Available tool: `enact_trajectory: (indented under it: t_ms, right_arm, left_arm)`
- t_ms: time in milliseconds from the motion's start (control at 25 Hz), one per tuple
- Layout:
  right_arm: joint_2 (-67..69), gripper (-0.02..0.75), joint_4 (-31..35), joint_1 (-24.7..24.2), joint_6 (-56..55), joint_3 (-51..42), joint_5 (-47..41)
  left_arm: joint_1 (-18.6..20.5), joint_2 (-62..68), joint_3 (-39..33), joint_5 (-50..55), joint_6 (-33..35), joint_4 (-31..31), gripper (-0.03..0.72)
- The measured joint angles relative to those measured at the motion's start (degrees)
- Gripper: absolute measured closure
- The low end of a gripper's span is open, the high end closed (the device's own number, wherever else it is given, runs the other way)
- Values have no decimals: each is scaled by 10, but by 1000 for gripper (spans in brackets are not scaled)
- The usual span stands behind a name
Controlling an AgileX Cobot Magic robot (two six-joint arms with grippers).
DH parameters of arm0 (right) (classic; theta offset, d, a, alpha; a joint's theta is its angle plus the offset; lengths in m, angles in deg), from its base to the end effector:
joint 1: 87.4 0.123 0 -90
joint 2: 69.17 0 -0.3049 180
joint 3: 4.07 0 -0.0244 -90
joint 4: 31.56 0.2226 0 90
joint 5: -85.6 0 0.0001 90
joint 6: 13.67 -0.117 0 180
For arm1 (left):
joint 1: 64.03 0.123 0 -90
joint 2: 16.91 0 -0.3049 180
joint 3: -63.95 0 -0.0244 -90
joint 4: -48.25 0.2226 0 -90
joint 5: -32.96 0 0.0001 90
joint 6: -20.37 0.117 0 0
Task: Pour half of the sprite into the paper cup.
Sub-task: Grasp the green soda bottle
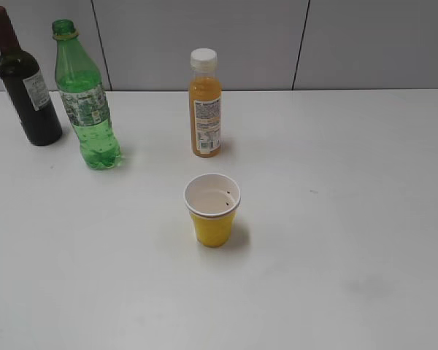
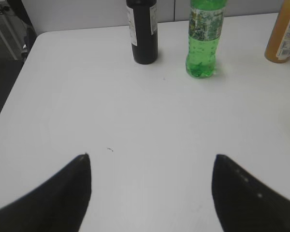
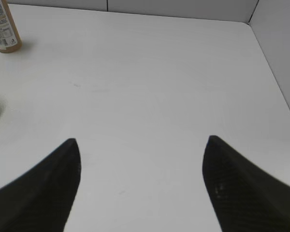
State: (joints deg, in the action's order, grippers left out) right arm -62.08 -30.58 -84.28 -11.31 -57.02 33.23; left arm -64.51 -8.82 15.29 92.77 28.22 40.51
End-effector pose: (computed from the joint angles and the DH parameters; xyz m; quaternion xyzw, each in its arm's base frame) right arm -0.0138 0.0008 0.2483 -0.0392 0.8301 0.0122 0.5561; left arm -0.0251 -0.0134 0.2567 0.0634 0.8463 -0.0336 0.5278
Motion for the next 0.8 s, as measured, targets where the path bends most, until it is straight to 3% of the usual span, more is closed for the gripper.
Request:
enact_trajectory:
  t_ms: [800]
  right_arm:
    - [0, 146, 0, 0, 1, -11, -13]
  left_arm:
    - [0, 0, 0, 0, 0, 0, 99]
